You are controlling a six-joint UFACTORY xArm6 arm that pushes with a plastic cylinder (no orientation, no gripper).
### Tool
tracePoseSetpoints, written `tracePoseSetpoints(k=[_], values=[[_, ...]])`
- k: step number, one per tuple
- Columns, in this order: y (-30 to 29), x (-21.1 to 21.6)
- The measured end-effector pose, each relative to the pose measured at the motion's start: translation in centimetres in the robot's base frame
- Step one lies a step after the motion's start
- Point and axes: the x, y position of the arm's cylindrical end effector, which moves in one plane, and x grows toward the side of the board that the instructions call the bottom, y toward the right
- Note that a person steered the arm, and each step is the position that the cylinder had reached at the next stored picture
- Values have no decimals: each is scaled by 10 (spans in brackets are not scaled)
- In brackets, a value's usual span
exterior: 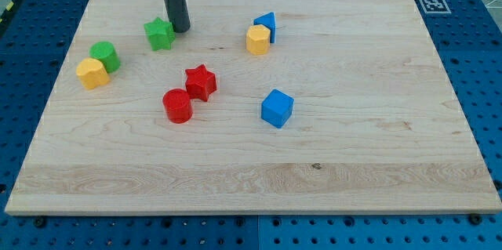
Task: Push the green star towards the green circle
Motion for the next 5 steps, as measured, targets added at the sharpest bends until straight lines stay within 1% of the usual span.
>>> tracePoseSetpoints(k=[2, 5], values=[[0, 23], [-1, 25]])
